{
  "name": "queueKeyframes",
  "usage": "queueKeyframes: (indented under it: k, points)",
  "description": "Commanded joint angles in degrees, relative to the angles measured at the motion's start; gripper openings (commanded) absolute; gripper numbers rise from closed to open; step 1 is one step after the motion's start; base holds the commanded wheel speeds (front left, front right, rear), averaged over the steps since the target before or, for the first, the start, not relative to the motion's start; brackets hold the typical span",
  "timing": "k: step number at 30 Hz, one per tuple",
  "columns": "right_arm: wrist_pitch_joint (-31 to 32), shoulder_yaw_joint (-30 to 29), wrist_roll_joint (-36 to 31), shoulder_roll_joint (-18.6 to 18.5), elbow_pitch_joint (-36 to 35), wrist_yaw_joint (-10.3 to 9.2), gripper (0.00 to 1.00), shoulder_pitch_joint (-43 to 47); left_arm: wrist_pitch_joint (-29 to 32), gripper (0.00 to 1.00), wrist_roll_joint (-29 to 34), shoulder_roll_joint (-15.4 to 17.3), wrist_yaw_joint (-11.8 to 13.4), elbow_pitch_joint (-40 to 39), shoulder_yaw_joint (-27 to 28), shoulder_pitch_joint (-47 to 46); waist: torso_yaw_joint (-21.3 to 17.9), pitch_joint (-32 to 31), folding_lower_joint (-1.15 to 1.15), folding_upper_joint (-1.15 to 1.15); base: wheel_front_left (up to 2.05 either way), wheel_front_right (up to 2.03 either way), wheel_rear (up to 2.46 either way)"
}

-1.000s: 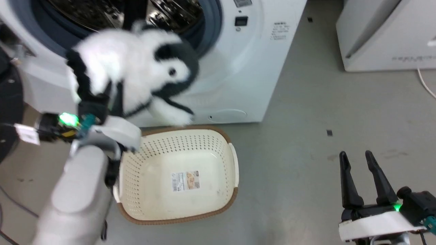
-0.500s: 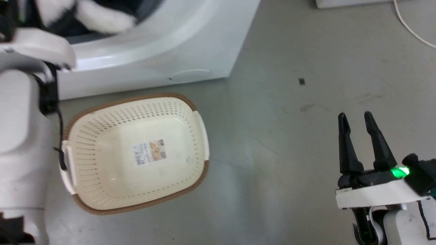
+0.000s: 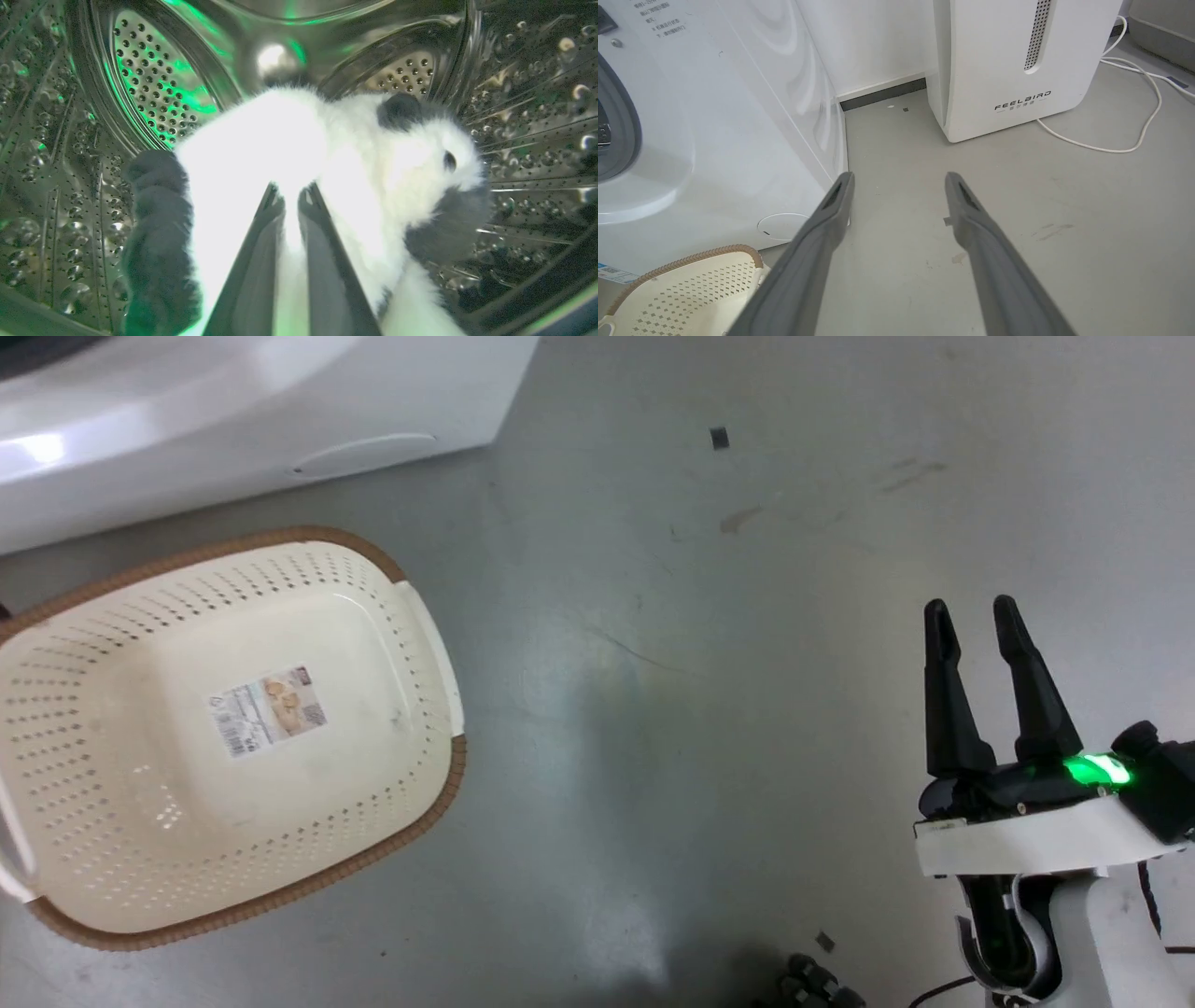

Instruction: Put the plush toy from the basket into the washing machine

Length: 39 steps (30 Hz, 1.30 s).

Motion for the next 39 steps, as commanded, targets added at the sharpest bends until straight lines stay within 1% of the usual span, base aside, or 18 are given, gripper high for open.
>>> queueKeyframes:
  k: [1, 5, 8, 9, 10, 13, 17, 24, 30, 39]
  points:
    - [-0.2, 0.4, 0.7, 0.0, -0.5, -0.04, 1.00, -1.3, -0.3, 0.00, 0.2, 1.2, 0.3, 1.0, 0.3, -3.0, -1.8, 2.3, -0.01, 0.00, 0.00, 0.00, 0.00]
    - [-0.2, 0.7, 1.2, 0.0, -0.7, -0.04, 1.00, -1.5, -0.2, 0.00, -0.1, 2.4, 0.1, 3.7, 0.7, -8.0, -2.6, 3.7, -0.01, 0.00, 0.00, 0.00, 0.00]
    - [-0.2, 0.9, 1.4, 0.0, -0.6, -0.04, 1.00, -1.5, 0.6, 0.00, -0.6, 2.6, 0.4, 6.7, 1.0, -10.9, -2.8, 4.1, -0.01, 0.00, 0.00, 0.00, 0.00]
    - [-0.2, 1.1, 1.3, 0.0, -0.6, -0.04, 1.00, -1.4, 0.8, 0.34, -0.6, 2.6, 0.5, 7.5, 1.0, -11.9, -2.8, 4.2, -0.01, 0.00, 0.00, 0.00, 0.00]
    - [-0.2, 1.2, 1.3, 0.0, -0.5, -0.04, 1.00, -1.5, 0.6, 1.00, -0.4, 2.7, 0.9, 8.0, 1.0, -12.7, -2.9, 4.3, -0.01, 0.00, 0.00, 0.00, 0.00]
    - [-0.2, 1.3, 1.6, 0.0, -0.3, -0.04, 1.00, -1.6, 0.5, 1.00, 0.7, 3.0, 0.8, 10.2, -0.4, -14.0, -2.9, 4.2, -0.01, 0.00, 0.00, 0.00, 0.00]
    - [-0.2, 1.3, 1.7, 0.0, -0.2, -0.04, 1.00, -1.7, 0.1, 1.00, 0.5, 2.8, 1.1, 12.1, -0.5, -13.9, -2.7, 3.5, -0.01, 0.00, 0.00, 0.00, 0.00]
    - [-0.2, 0.5, 0.5, 0.0, -0.1, -0.04, 1.00, -1.4, -0.3, 1.00, -2.0, 0.9, -0.6, 14.5, 0.6, -8.3, -1.0, -0.1, -0.01, 0.00, 0.00, 0.00, 0.00]
    - [-0.2, -0.4, -1.8, 0.0, 0.0, -0.04, 1.00, -0.5, -0.4, 1.00, -3.0, -2.3, -0.6, 6.4, 2.8, 3.7, 2.3, -5.0, -0.01, 0.00, 0.00, 0.00, 0.00]
    - [-0.3, -1.5, -5.4, 0.0, 0.3, -0.04, 1.00, 2.1, -0.4, 1.00, -1.3, -8.5, -0.2, -7.3, 4.6, 21.2, 7.4, -13.1, -0.01, 0.00, 0.00, 0.00, 0.00]
